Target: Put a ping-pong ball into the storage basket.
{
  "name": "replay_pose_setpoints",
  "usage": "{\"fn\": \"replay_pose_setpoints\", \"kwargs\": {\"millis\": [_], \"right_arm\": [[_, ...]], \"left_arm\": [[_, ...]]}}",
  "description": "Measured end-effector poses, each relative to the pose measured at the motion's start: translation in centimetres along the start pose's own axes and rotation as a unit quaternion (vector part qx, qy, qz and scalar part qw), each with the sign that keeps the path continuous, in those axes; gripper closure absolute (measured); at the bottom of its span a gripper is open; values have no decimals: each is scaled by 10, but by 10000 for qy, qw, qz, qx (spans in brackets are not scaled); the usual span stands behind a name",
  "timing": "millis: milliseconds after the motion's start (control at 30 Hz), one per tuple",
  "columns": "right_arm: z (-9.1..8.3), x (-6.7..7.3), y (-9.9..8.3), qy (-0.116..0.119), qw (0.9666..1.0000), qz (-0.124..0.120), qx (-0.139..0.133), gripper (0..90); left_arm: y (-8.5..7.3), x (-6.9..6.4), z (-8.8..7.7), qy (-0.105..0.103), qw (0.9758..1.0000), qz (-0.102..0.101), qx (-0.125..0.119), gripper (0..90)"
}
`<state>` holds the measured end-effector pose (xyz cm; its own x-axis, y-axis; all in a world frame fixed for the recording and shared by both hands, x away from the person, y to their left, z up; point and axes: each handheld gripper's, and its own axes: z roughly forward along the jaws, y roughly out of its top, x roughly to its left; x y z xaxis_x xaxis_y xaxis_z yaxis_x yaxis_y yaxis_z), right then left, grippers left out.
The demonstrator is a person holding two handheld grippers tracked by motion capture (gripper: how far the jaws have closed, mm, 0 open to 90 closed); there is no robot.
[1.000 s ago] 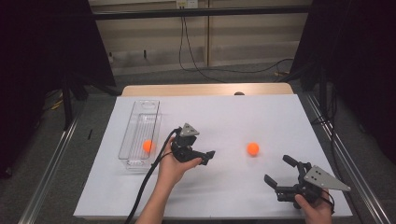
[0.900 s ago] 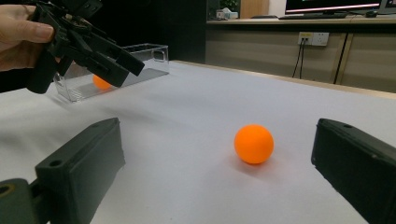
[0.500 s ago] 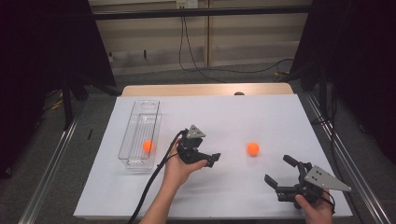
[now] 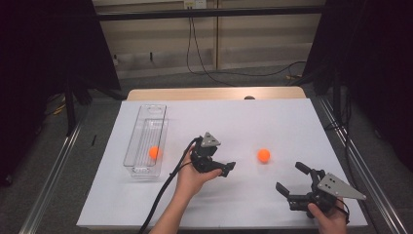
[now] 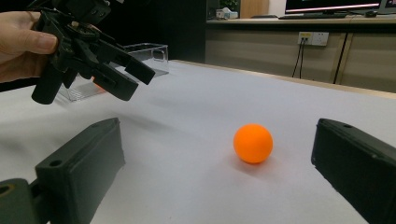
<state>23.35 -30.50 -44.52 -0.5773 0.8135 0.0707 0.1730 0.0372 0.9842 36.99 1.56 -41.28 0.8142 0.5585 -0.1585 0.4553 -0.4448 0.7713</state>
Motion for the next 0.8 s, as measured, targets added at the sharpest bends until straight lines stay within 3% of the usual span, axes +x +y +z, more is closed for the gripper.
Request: {"fn": "replay_pose_setpoints", "kwargs": {"millis": [800], "right_arm": [[0,0,1,11,10000,11,-20,17]], "left_arm": [[3,-8,14,-128,9999,83,-27,87]]}}
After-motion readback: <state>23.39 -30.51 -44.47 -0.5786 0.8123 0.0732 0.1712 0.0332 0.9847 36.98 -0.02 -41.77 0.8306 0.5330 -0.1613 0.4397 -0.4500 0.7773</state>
